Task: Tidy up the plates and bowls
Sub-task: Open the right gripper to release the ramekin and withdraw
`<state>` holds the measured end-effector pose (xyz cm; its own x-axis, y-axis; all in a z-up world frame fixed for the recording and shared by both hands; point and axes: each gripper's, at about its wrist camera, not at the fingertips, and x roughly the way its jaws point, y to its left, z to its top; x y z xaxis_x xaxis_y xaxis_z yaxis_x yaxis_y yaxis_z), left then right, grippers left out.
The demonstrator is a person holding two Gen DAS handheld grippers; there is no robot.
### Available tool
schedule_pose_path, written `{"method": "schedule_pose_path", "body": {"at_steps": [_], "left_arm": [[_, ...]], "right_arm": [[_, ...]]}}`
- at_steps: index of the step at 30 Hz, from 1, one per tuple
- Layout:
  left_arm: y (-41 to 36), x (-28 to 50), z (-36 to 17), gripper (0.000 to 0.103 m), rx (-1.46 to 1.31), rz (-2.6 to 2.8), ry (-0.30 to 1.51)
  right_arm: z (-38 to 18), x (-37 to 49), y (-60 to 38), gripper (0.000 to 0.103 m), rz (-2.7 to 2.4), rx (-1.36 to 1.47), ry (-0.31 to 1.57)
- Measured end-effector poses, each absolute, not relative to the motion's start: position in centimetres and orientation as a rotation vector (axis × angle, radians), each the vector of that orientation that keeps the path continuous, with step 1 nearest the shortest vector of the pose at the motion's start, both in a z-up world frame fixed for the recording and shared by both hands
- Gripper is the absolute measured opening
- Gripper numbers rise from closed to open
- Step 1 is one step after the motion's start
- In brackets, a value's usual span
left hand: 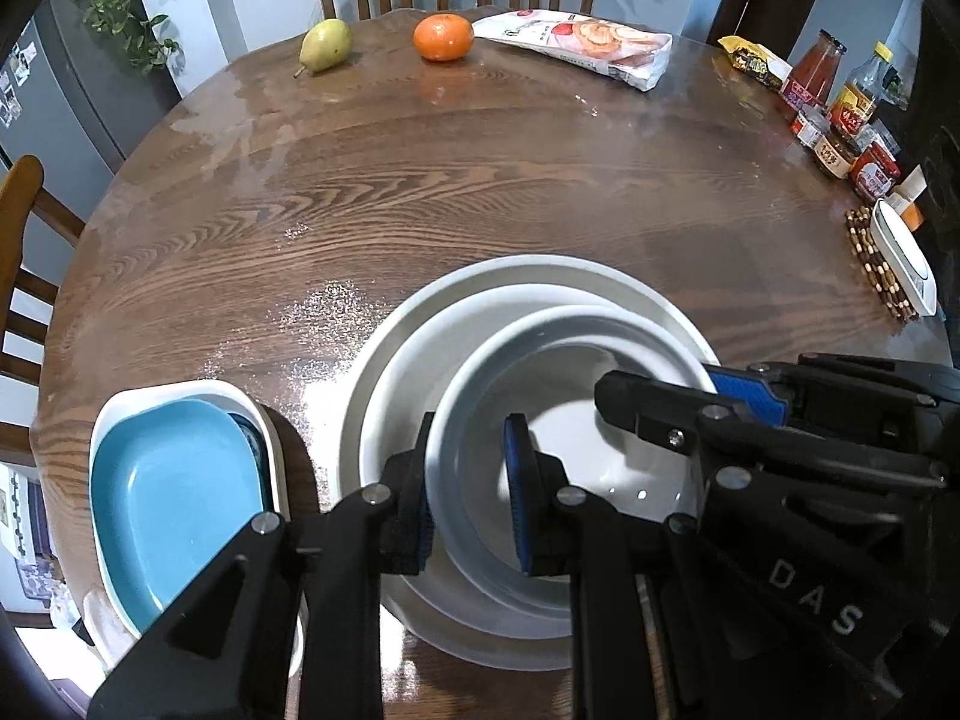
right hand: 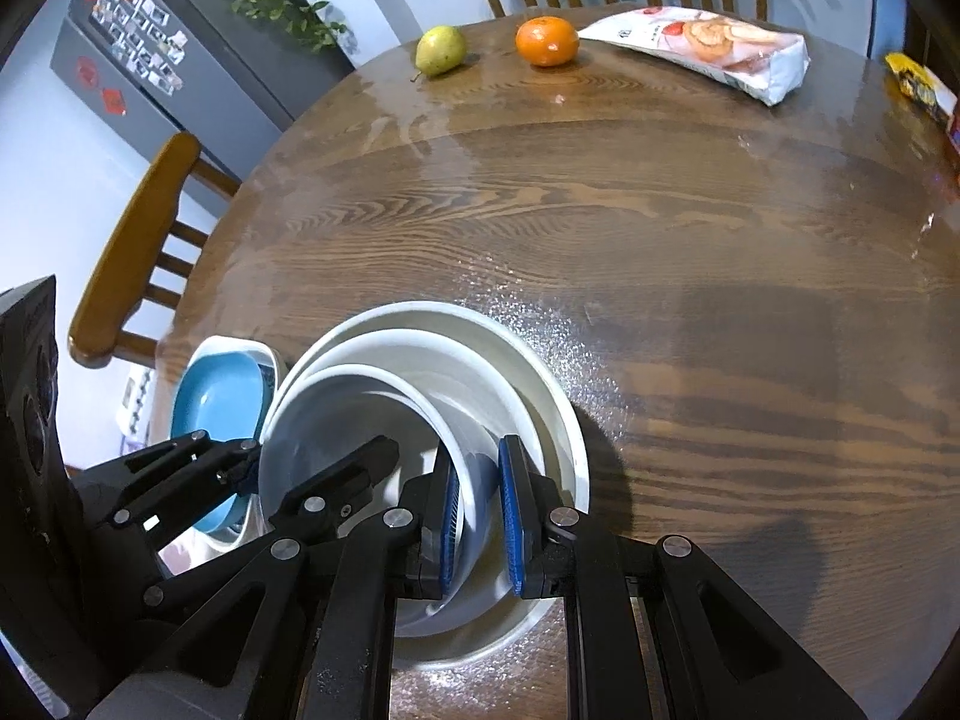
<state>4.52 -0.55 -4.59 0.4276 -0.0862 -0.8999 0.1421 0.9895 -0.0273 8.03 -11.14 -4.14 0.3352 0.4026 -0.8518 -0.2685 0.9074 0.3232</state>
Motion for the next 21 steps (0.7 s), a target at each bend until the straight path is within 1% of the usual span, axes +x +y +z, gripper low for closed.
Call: {"method": "schedule_pose_path", "body": {"at_steps": [2, 3, 7, 9, 11, 12, 13, 15, 17, 19, 21], "left_arm": [[-0.5, 4.5, -4.6, 0.017, 0.054, -0.145, 1.121], [-0.5, 4.5, -4.6, 0.020, 0.053, -0.145, 1.120], [-0.3, 4.6, -4.6, 0.021, 0.032, -0.155, 1.126], [-0.2, 4.7, -4.5, 0.024, 0.018, -0.165, 1.132], [-0.1, 4.6, -4.1, 0.030, -0.006, -0.184, 1.125], [-0.1, 4.5, -3.9, 0.036, -0.013, -0.190, 1.119], [-0.2, 4.5, -3.5, 0.045, -0.018, -0.195, 1.112], [-0.3, 4.3, -2.8, 0.058, -0.010, -0.192, 1.085], [-0.2, 4.1, -2.0, 0.061, -0.009, -0.186, 1.062], [0.3, 4.0, -1.3, 0.070, -0.001, -0.157, 1.035], [1.2, 4.0, -0.7, 0.072, -0.019, -0.141, 1.017]], "right_arm": [[-4.1, 8.1, -11.0, 0.015, 0.435, 0.121, 1.145], [-4.1, 8.1, -11.0, 0.015, 0.434, 0.120, 1.145], [-4.0, 8.2, -11.2, 0.015, 0.443, 0.134, 1.148], [-4.0, 8.2, -11.4, 0.015, 0.451, 0.149, 1.149], [-3.7, 8.1, -11.8, 0.015, 0.458, 0.160, 1.136], [-3.5, 8.0, -12.0, 0.015, 0.458, 0.162, 1.126], [-2.9, 7.9, -12.3, 0.015, 0.457, 0.165, 1.105], [-2.1, 7.8, -12.8, 0.017, 0.456, 0.170, 1.079], [-1.4, 7.7, -13.1, 0.017, 0.434, 0.166, 1.051], [-0.8, 7.7, -13.6, 0.017, 0.424, 0.175, 1.029], [-0.5, 7.7, -14.2, 0.017, 0.421, 0.188, 1.016]]}}
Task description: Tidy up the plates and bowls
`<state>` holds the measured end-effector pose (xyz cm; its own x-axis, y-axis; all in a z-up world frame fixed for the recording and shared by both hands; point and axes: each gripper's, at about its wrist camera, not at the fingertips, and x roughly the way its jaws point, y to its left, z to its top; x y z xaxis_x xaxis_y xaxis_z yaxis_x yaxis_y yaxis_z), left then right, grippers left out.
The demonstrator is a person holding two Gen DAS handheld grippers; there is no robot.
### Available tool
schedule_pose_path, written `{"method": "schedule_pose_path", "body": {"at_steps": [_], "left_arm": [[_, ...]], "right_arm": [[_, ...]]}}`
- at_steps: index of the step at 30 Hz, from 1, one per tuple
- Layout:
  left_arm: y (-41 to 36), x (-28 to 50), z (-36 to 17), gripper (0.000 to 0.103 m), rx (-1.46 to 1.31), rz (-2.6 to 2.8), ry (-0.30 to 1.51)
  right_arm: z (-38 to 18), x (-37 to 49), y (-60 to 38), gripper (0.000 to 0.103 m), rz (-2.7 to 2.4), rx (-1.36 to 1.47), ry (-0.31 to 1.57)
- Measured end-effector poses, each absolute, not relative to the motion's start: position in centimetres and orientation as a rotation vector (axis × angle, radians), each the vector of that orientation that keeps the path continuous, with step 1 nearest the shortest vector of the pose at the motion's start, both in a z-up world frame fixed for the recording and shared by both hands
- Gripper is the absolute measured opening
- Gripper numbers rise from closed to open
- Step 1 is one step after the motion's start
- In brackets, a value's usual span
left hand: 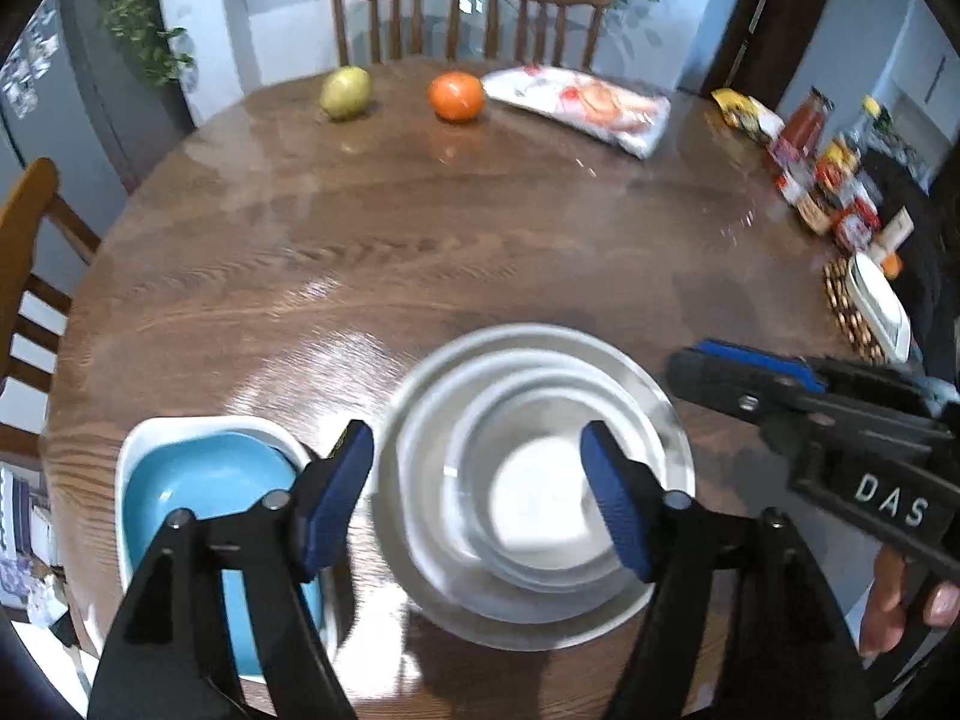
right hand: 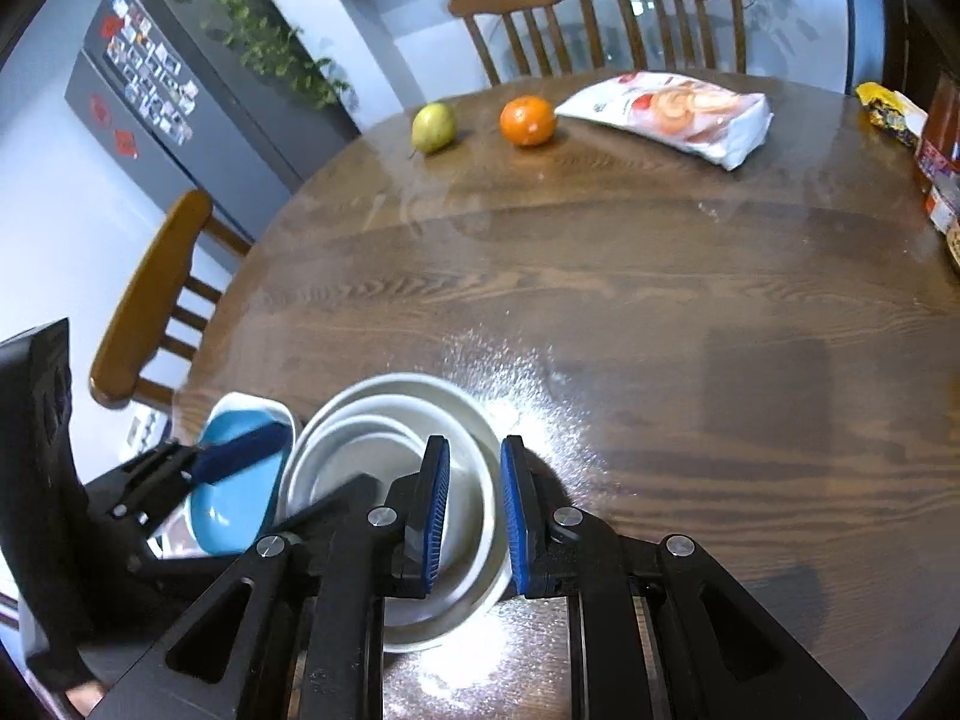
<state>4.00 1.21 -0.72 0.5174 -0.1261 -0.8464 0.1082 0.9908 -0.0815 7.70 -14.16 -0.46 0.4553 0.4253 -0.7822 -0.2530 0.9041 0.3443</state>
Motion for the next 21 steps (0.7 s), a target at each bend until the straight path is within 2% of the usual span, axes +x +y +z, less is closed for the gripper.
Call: {"method": "schedule_pose_path", "body": {"at_steps": [2, 3, 4, 6, 7, 15, 21], "left_arm": [[2.4, 4.0, -0.1, 0.074, -0.044, -0.117, 1.005], [2.9, 4.0, 0.1, 0.079, -0.047, -0.099, 1.001], [3.5, 4.0, 0.3, 0.083, -0.048, -0.079, 0.997], [4.8, 3.9, 0.4, 0.084, -0.053, -0.038, 0.993], [5.4, 3.8, 0.4, 0.084, -0.054, -0.019, 1.000], [8.2, 2.6, -1.1, 0.086, -0.079, 0.058, 1.072], [7.8, 2.0, -1.4, 0.086, -0.006, 0.066, 1.060]], "right_arm": [[-0.3, 7.7, -14.6, 0.018, 0.411, 0.190, 1.008], [-0.3, 7.7, -14.8, 0.022, 0.405, 0.192, 1.009], [-0.4, 7.8, -15.1, 0.032, 0.399, 0.198, 1.014], [-0.6, 7.7, -15.7, 0.046, 0.385, 0.206, 1.018], [-0.7, 7.6, -15.9, 0.048, 0.379, 0.208, 1.016], [-1.9, 7.4, -16.8, 0.049, 0.360, 0.213, 1.051], [-2.7, 6.9, -16.7, 0.049, 0.360, 0.186, 1.073]]}}
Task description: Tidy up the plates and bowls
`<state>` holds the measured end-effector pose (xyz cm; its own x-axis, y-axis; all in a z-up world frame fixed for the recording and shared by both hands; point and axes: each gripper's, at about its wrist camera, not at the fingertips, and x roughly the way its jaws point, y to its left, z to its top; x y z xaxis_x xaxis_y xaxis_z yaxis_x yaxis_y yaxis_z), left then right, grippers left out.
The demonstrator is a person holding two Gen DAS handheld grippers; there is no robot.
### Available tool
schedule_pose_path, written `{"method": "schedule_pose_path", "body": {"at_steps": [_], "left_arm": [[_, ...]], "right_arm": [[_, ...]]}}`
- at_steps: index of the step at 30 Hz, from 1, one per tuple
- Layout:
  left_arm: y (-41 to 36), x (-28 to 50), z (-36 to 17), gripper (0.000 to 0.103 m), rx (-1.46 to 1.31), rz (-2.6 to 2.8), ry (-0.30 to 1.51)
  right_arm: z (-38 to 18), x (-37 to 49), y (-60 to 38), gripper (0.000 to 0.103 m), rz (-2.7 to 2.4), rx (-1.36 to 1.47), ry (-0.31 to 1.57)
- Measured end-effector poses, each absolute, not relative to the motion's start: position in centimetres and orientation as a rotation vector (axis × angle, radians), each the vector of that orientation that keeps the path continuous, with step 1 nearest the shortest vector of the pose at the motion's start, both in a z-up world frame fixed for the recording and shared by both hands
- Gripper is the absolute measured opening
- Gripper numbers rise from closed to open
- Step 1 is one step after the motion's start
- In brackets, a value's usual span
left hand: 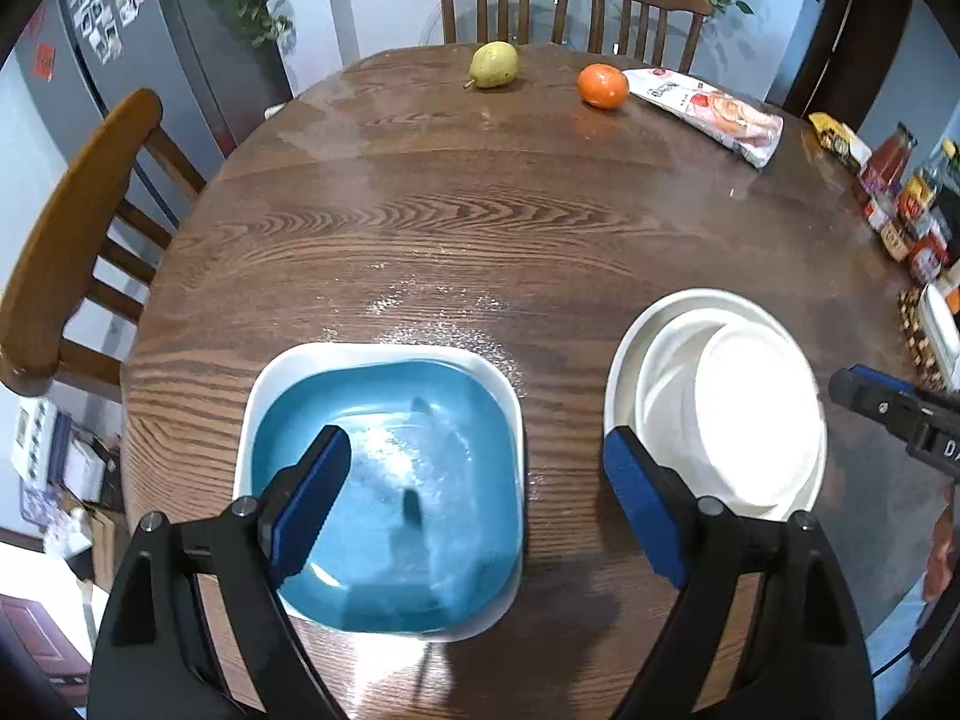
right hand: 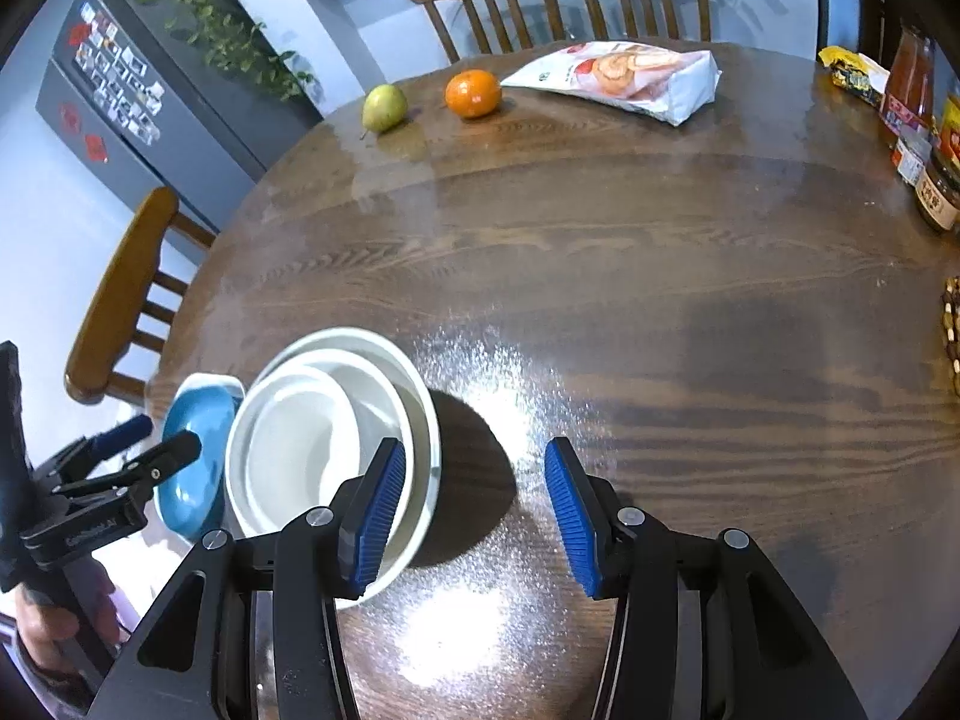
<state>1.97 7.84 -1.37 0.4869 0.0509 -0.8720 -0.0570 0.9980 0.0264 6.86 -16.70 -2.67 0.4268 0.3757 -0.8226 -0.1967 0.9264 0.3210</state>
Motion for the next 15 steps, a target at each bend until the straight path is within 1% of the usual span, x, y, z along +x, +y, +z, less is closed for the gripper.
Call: {"method": "schedule_pose_path", "body": {"at_steps": [15], "left_arm": [[7.6, 2.3, -2.3, 0.086, 0.016, 0.021, 1.094]], "right_arm": [[-4.1, 6.2, -16.9, 0.049, 0.346, 0.235, 1.106]]}}
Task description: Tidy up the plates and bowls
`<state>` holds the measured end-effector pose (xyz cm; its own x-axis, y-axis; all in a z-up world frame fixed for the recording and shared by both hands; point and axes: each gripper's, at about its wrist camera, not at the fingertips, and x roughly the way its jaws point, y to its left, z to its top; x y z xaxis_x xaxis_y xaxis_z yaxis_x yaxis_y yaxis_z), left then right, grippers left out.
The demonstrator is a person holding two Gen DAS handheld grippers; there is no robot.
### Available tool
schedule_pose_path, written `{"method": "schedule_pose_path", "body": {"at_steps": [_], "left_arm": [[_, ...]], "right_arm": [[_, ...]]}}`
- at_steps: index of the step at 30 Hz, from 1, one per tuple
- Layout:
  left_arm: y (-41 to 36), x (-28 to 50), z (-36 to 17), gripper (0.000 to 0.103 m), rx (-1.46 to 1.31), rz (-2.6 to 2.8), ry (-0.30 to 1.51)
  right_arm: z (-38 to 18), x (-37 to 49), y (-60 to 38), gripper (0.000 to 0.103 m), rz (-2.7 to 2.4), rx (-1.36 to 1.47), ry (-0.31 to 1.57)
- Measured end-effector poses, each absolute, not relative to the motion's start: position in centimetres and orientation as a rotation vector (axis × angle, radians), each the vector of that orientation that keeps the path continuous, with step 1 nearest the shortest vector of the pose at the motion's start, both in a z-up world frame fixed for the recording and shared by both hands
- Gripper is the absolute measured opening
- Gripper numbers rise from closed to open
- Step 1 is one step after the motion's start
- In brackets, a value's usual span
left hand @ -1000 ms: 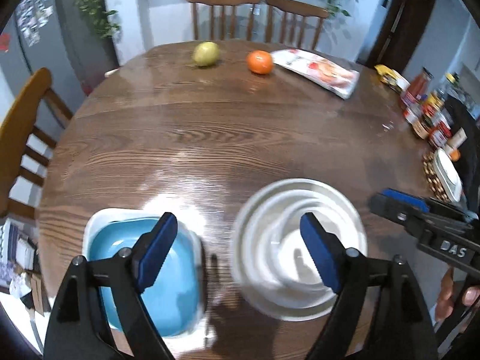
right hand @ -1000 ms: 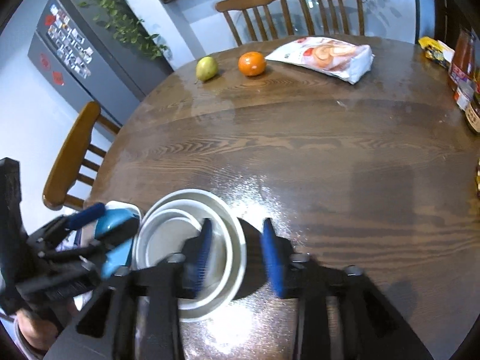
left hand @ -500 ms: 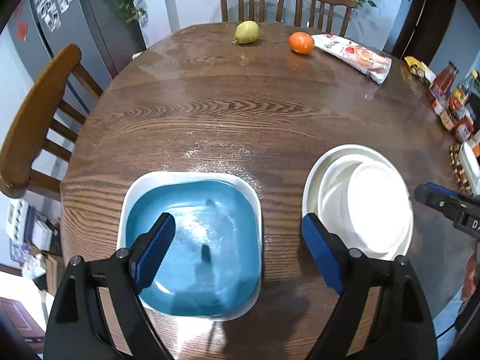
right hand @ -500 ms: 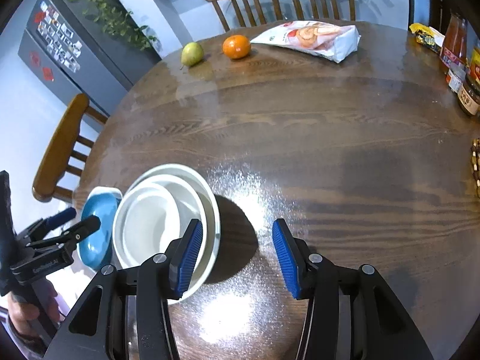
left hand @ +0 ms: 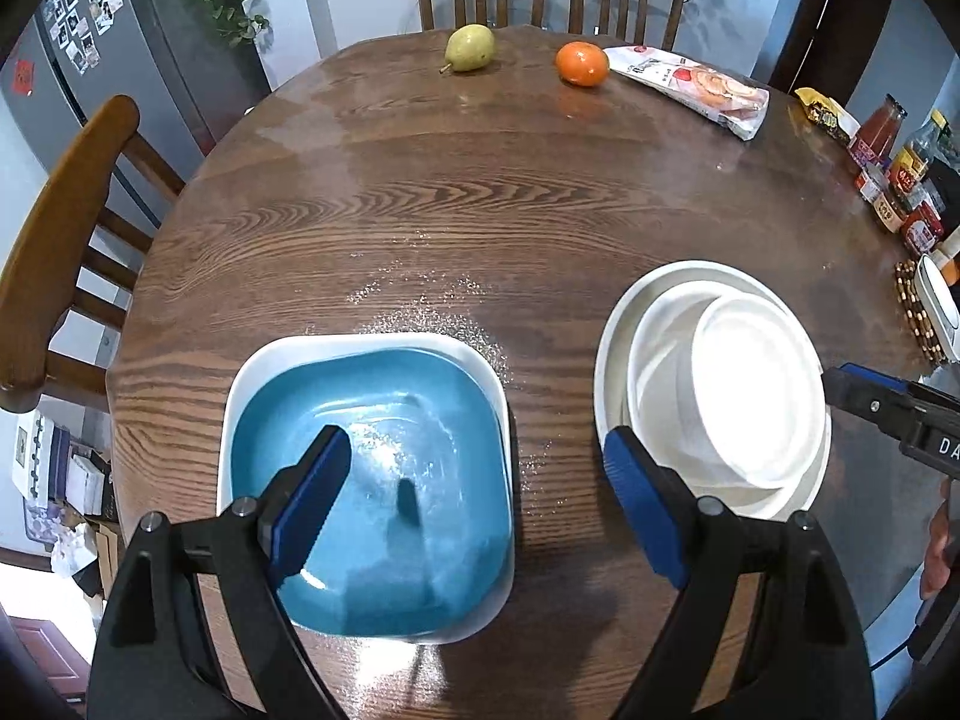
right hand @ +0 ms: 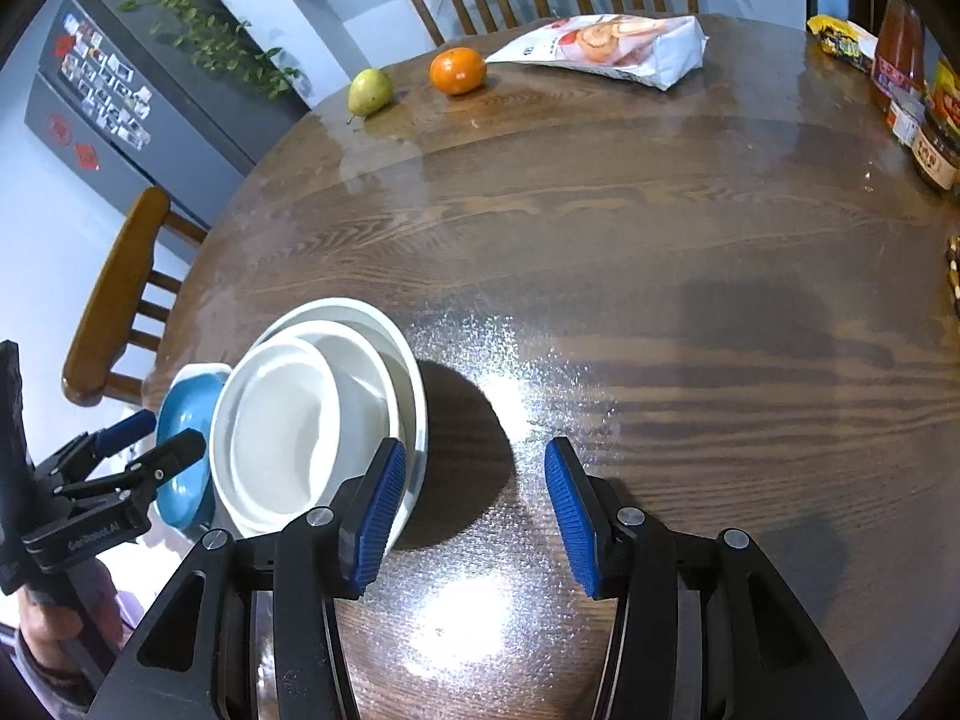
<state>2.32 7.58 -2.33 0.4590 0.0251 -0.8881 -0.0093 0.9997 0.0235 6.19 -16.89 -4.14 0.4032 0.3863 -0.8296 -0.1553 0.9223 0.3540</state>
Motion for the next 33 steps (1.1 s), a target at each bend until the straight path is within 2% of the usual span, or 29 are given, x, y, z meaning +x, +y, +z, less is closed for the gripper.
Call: {"method": "schedule_pose_path", "body": {"at_steps": [27, 30, 33], "left_arm": [[5.7, 3.6, -2.8, 0.085, 0.131, 0.014, 1.119], [5.8, 3.8, -2.8, 0.081, 0.124, -0.004, 1.122], [5.7, 4.0, -2.7, 0.070, 0.109, -0.034, 1.119]], "right_arm": [[-4.7, 6.9, -15.2, 0.049, 0.241, 0.161, 1.142], [-4.6, 7.1, -15.2, 0.049, 0.238, 0.155, 1.139], [-4.7, 7.1, -15.2, 0.049, 0.233, 0.158, 1.137]]}}
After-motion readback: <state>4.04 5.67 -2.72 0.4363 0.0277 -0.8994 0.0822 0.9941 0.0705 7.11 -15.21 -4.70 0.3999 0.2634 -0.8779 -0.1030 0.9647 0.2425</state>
